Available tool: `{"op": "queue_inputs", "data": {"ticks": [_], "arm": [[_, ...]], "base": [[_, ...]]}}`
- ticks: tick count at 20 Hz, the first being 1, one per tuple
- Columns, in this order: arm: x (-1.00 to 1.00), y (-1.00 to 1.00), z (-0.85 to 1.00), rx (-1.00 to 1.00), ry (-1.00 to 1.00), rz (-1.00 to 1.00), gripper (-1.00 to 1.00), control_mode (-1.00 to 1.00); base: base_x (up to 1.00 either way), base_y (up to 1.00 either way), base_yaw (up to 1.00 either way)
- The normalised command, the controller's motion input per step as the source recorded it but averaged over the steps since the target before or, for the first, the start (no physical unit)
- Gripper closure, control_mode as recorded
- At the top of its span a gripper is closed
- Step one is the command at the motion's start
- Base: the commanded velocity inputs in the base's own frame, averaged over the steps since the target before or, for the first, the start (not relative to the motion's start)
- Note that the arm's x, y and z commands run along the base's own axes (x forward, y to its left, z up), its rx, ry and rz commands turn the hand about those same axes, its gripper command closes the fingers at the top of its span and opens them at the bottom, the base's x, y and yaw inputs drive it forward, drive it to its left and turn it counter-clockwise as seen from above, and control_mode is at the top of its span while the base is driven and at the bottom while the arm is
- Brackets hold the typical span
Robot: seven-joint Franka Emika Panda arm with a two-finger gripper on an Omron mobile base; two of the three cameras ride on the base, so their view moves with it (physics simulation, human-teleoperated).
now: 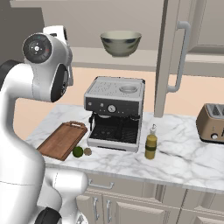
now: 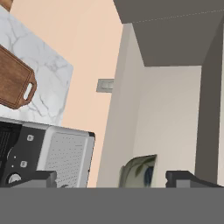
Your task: Open the cabinet. Place the bowl and condiment on the counter. Then place the lime and garlic on the cutting board.
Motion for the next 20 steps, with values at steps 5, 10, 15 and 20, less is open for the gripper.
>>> {"op": "queue_inputs", "data": {"ticks": [5, 10, 15, 20], "arm": [[0.23, -0.15, 0.05, 0.00, -0.01, 0.00, -1.00, -1.00], [0.30, -0.15, 0.10, 0.00, 0.00, 0.00, -1.00, -1.00], [0.23, -0.18, 0.08, 0.00, 0.00, 0.00, -1.00, -1.00], [0.19, -0.17, 0.00, 0.00, 0.00, 0.00, -1.00, -1.00]], "base": [[0.00, 0.00, 0.00], [0.00, 0.00, 0.00], [0.00, 0.00, 0.00], [0.00, 0.00, 0.00]]}}
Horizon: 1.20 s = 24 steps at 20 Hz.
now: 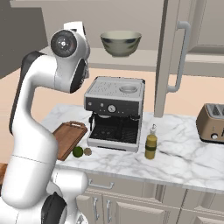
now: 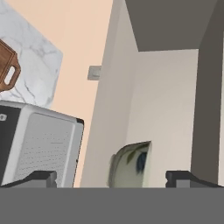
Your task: Open the cabinet. Place the bowl and condiment on the counter. Then place the lime and garlic on the cutting board.
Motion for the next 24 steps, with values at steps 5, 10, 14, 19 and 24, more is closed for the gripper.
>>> {"op": "queue_inputs", "data": {"ticks": [5, 10, 14, 19, 24], "arm": [[0.22, -0.12, 0.00, 0.00, 0.00, 0.00, -1.00, -1.00], [0.24, -0.12, 0.00, 0.00, 0.00, 0.00, -1.00, -1.00], [0.24, -0.15, 0.00, 0.00, 0.00, 0.00, -1.00, -1.00], [0.29, -0.14, 0.00, 0.00, 0.00, 0.00, -1.00, -1.00], [0.32, -0.09, 0.00, 0.00, 0.00, 0.00, -1.00, -1.00]], "base": [[0.00, 0.00, 0.00], [0.00, 0.00, 0.00], [0.00, 0.00, 0.00], [0.00, 0.00, 0.00], [0.00, 0.00, 0.00]]}}
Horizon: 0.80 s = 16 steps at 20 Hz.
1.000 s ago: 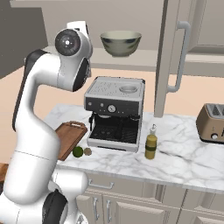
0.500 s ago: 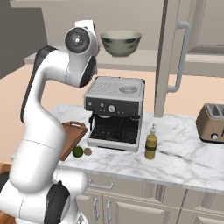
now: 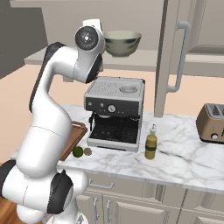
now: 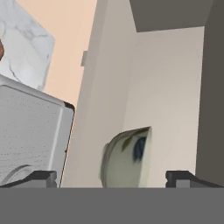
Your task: Open the cabinet. Place the bowl and condiment on the counter. Then place the lime and garlic on the cutting board.
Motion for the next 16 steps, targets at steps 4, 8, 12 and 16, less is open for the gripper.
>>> {"op": "queue_inputs", "data": {"ticks": [4, 8, 12, 16], "arm": [[0.31, -0.07, 0.00, 0.00, 0.00, 0.00, -1.00, -1.00], [0.30, -0.10, 0.00, 0.00, 0.00, 0.00, -1.00, -1.00], [0.30, -0.10, 0.00, -0.01, 0.00, 0.00, -1.00, -1.00], [0.28, -0.10, 0.00, 0.00, 0.00, 0.00, -1.00, -1.00]], "base": [[0.00, 0.00, 0.00], [0.00, 0.00, 0.00], [0.00, 0.00, 0.00], [0.00, 0.00, 0.00]]}}
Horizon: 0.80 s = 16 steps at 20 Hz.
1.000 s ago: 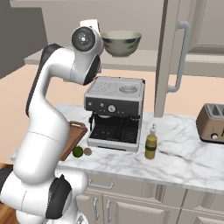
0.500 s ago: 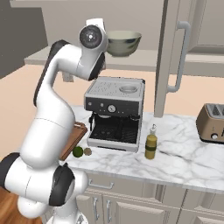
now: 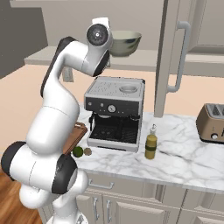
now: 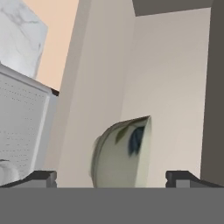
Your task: Open the cabinet. Place the bowl and condiment on the counter. Then place the lime and garlic on the cutting board.
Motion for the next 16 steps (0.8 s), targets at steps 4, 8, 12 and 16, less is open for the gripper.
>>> {"op": "queue_inputs", "data": {"ticks": [4, 8, 12, 16], "arm": [[0.29, -0.09, -0.01, -0.01, 0.00, 0.00, -1.00, -1.00], [0.22, -0.09, -0.06, -0.02, 0.00, 0.00, -1.00, -1.00], [0.20, -0.06, -0.10, -0.04, 0.00, 0.00, -1.00, -1.00], [0.23, -0.03, -0.05, -0.04, 0.00, 0.00, -1.00, -1.00]], "base": [[0.00, 0.00, 0.00], [0.00, 0.00, 0.00], [0.00, 0.00, 0.00], [0.00, 0.00, 0.00]]}}
